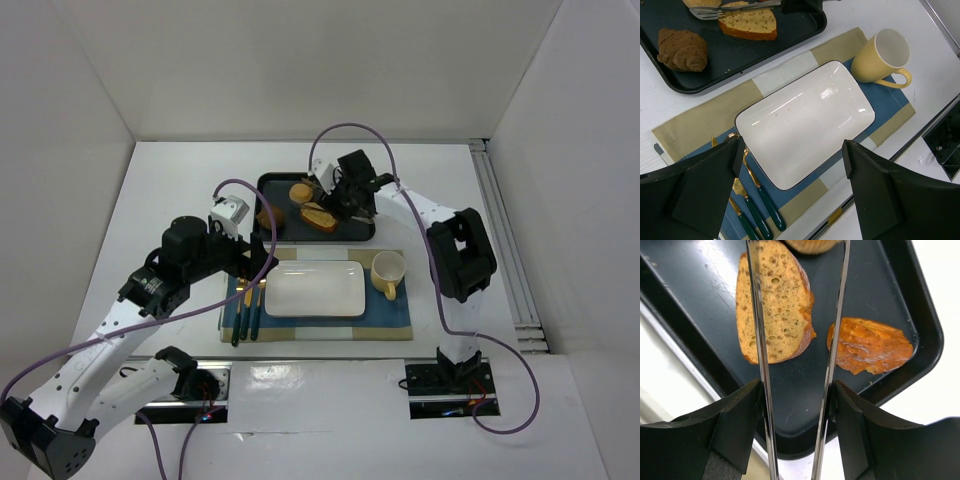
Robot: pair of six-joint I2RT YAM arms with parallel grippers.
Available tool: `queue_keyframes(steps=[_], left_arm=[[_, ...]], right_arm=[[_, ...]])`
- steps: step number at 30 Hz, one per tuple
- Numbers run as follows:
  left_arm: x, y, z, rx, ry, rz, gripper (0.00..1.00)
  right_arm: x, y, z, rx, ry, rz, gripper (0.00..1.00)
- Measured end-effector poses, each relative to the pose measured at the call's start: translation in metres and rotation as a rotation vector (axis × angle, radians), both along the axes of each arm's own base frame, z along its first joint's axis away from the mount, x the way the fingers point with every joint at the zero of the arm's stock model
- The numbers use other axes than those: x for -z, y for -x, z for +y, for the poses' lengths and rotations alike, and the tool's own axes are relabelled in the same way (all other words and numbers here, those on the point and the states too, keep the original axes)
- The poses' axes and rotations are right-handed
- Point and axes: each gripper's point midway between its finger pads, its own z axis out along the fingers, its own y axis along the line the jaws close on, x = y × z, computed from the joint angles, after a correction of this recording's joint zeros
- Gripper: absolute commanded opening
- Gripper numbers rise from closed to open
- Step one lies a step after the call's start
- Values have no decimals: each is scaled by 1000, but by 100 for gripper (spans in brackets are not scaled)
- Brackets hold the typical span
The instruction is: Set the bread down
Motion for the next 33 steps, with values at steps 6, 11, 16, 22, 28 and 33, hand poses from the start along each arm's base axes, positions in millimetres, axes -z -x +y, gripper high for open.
queue_keyframes(steps=[6,11,16,22,28,33], left_arm=[[0,0,0,0,0,0,98],[0,0,0,0,0,0,98],[0,0,0,0,0,0,98],[0,0,0,-1,0,0,98],[0,0,0,-1,0,-1,98],[0,0,1,-4,-1,-1,98]], right_arm=[[13,0,5,3,52,-10,59],[14,1,12,-8,73,-31,34],[11,-1,15,-9,71,-48,24],[-12,13,11,-15,30,-65,23],[-85,62,-4,-74,-98,-130,23],[-111,133,-26,-197,-136,-119,25]])
